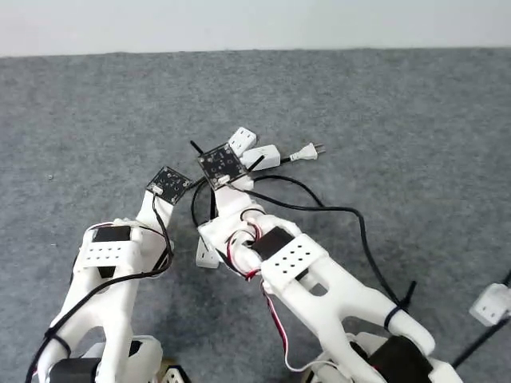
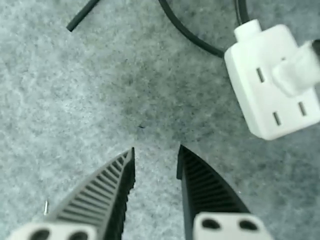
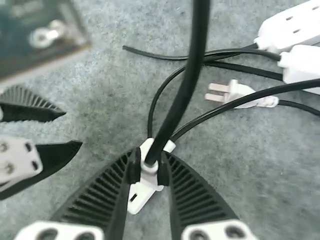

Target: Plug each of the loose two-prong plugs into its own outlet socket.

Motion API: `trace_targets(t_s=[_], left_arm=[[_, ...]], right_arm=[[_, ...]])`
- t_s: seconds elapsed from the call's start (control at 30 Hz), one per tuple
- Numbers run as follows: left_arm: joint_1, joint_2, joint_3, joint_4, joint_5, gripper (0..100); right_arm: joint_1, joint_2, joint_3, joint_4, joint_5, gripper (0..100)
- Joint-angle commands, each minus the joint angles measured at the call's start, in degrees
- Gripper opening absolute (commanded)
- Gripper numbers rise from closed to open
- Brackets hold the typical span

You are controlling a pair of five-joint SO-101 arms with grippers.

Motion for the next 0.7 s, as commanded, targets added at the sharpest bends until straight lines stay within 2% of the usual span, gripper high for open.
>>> trace_targets(t_s=[0.0, 0.67], left_arm=[[-0.3, -1.8, -2.5, -1.0, 0.5, 14], [-0.3, -1.8, -2.4, -1.0, 0.3, 14]], right_arm=[[1.5, 0.3, -3.4, -2.2, -1.6, 0.8], [0.4, 0.3, -4.7, -1.5, -7.6, 0.8]])
